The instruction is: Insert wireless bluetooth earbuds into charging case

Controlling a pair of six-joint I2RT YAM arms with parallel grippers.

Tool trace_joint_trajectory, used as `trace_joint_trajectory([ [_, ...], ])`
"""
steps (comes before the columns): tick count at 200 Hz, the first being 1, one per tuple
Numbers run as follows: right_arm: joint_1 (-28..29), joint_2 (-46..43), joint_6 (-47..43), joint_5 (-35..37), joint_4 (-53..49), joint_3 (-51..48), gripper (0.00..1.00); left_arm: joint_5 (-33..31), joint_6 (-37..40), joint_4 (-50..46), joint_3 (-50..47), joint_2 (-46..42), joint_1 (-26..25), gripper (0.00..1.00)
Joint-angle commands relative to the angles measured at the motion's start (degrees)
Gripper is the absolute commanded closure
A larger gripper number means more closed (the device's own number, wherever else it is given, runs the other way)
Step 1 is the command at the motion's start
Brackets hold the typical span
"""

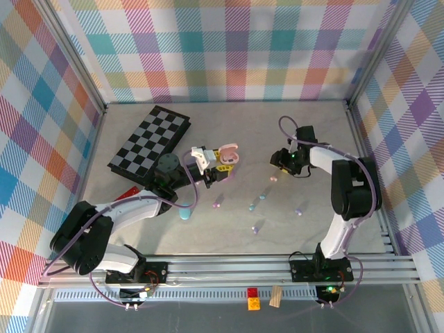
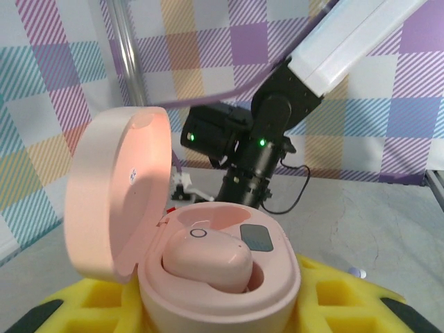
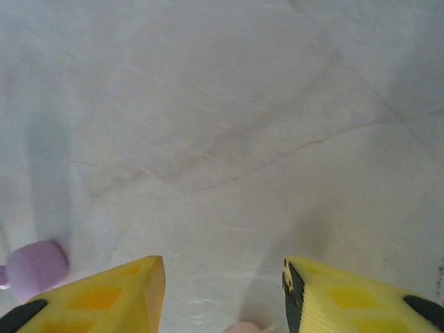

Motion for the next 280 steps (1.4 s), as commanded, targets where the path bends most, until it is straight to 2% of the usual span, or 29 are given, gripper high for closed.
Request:
trace_joint_trajectory([
  [1, -0.1, 0.3, -1.9, -2.6, -1.4, -0.7, 0.52, 0.1, -0.2, -0.1, -0.9, -2.2, 0.7, 0.73],
  [44, 0.0, -1.1, -2.5, -7.1, -0.5, -5.8, 0.51, 0.6, -0.4, 1.0, -0.9, -1.9, 0.7, 0.74],
  [84, 0.2, -4.7, -1.7, -8.3, 0.5, -11.0, 0.51, 0.0, -0.8, 1.1, -0.8, -1.7, 0.7, 0.73],
  [137, 1.3, -10.0, -1.8, -8.7, 0.9, -15.2, 0.51, -0.1, -1.2, 1.7, -0.5, -0.7, 0.7, 0.73],
  [163, 1.2, -11.5, -2.5, -4.5, 0.6, -14.6, 0.51, 0.1, -1.5, 2.1, -0.3, -0.2, 0.7, 0.73],
  [247, 0.2, -1.2, -3.8, -4.2, 0.2, -3.1, 0.51, -1.4, -3.5, 3.5, -1.4, -0.4, 0.7, 0.74],
  [280, 0.2, -0.5, -3.2, -7.6, 0.7, -4.8, 0.51, -1.8, -3.9, 3.0, -1.0, -1.0, 0.7, 0.74],
])
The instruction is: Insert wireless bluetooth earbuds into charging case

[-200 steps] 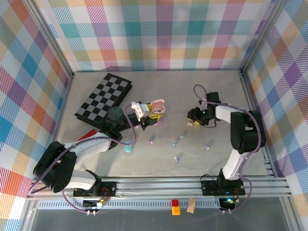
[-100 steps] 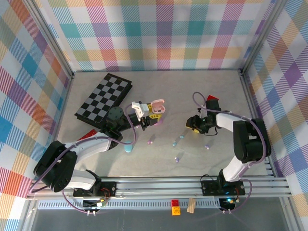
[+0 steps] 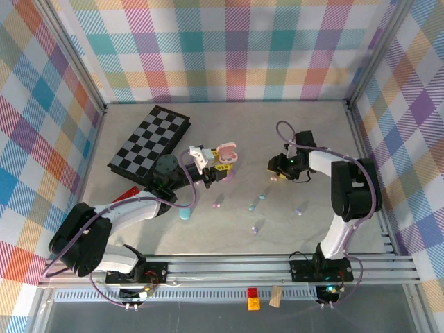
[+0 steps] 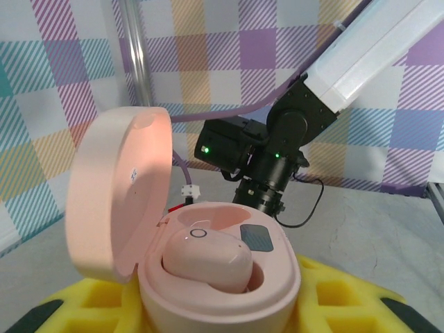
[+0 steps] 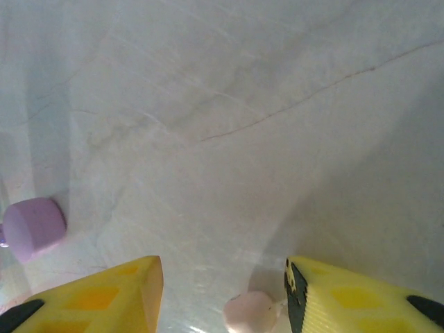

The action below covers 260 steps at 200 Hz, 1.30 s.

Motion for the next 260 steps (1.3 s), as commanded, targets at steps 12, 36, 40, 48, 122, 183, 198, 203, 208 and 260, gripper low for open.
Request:
trace_joint_trajectory([
  [12, -0.1, -1.1, -0.5, -3.6, -0.5, -2.9, 0.52, -0.9, -0.8, 1.3, -0.2, -0.9, 0.6, 0.74],
  [36, 0.2, -4.0, -0.1, -4.4, -0.1, -6.8, 0.52, -1.4, -0.2, 0.2, -0.2, -1.3, 0.6, 0.74],
  [40, 0.3, -4.4, -0.2, -4.6, -0.1, -7.3, 0.52, -1.4, -0.2, 0.2, -0.2, -1.3, 0.6, 0.74],
  [48, 0.4, -5.2, -0.2, -4.8, -0.2, -8.1, 0.53, -1.5, -0.2, 0.1, -0.2, -1.3, 0.6, 0.74],
  [122, 0.8, -12.8, 0.2, -1.9, 3.3, -11.7, 0.54, -1.9, 0.4, 1.0, 0.5, 0.8, 0.6, 0.74],
  [183, -1.8, -2.6, -3.6, -2.5, 3.3, -1.4, 0.52, -1.1, 0.7, 0.2, 1.0, 1.0, 0.6, 0.74],
  [198, -1.8, 0.8, -4.4, -4.4, 2.5, 1.9, 0.52, -0.9, 0.6, 0.4, 1.2, 1.1, 0.6, 0.74],
  [203, -1.8, 1.8, -4.5, -5.3, 2.2, 2.7, 0.52, -0.9, 0.6, 0.4, 1.3, 1.1, 0.6, 0.74],
  [208, -1.8, 2.6, -4.7, -6.0, 1.8, 3.3, 0.52, -0.9, 0.6, 0.5, 1.3, 1.1, 0.6, 0.74],
  [260, -1.8, 3.0, -6.4, -8.2, -1.4, 0.3, 0.57, -0.5, 1.1, -0.6, 1.2, 0.8, 0.7, 0.74],
])
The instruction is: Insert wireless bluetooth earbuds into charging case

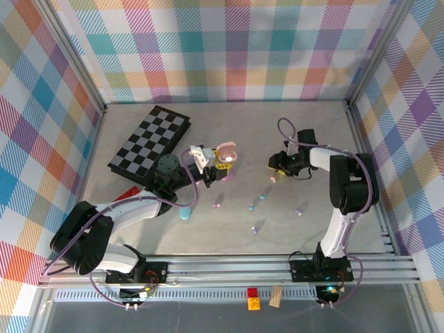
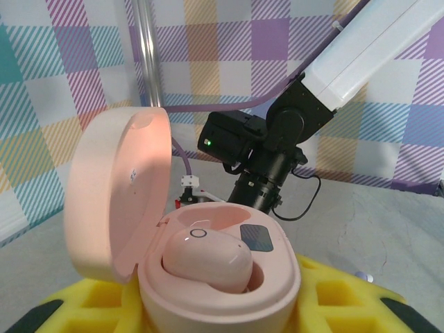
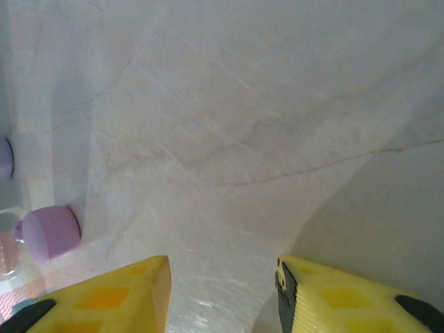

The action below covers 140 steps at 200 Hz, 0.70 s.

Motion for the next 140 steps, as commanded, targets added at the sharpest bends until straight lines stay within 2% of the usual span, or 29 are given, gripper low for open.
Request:
trace_joint_trajectory([
  [1, 0.1, -0.8, -2.5, -2.4, -3.6, -2.5, 0.57, 1.2, 0.8, 0.0, 1.2, 0.0, 0.7, 0.74],
  [79, 0.6, -6.1, -4.0, -3.2, -6.5, -7.3, 0.60, 1.9, -0.1, 3.5, 1.7, 2.8, 0.7, 0.74],
  [140, 1.4, -3.8, -3.3, -2.6, -5.9, -5.6, 0.63, 2.1, -0.8, 4.6, 0.8, 2.9, 0.7, 0.74],
])
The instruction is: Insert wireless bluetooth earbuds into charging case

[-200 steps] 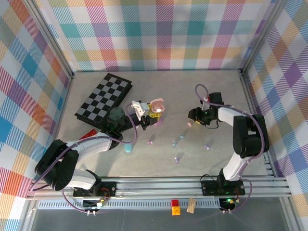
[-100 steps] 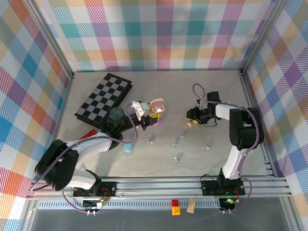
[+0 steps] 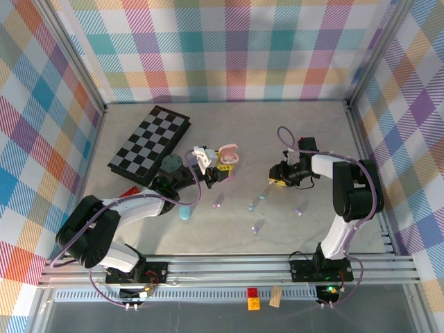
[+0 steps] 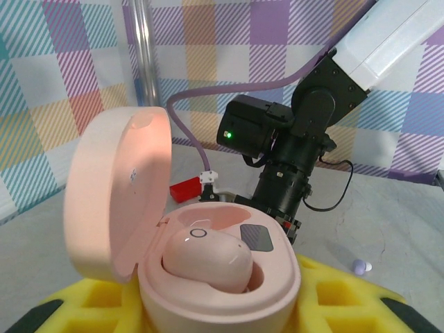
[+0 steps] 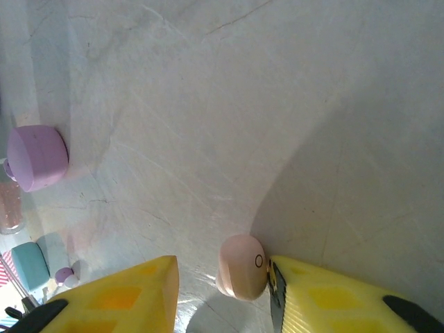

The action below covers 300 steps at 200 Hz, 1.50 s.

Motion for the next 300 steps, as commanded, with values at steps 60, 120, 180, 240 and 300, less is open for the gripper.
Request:
trace_joint_trajectory([
  [60, 1.5, 2.7, 1.4, -1.2, -0.2, 1.4, 0.68, 1.1, 0.0, 1.8, 0.2, -1.5, 0.6, 0.73],
  [120, 2.3, 3.0, 3.4, 3.0, -2.6, 2.3, 0.77, 1.3, 0.2, 1.6, 0.3, -1.7, 0.6, 0.73],
  [180, 2.8, -3.2, -0.5, 4.9, -0.5, 0.7, 0.78, 1.0, 0.3, 1.6, -0.3, -2.1, 0.7, 0.73],
  [240, 3.5, -13.9, -2.3, 5.0, -0.8, -1.6, 0.78, 1.0, -0.7, 3.8, -0.6, -0.7, 0.8, 0.73],
  [300, 9.8, -24.1, -6.6, 5.2, -14.5, 6.7, 0.78, 1.9, 0.8, 0.6, 0.2, -0.6, 0.7, 0.73],
])
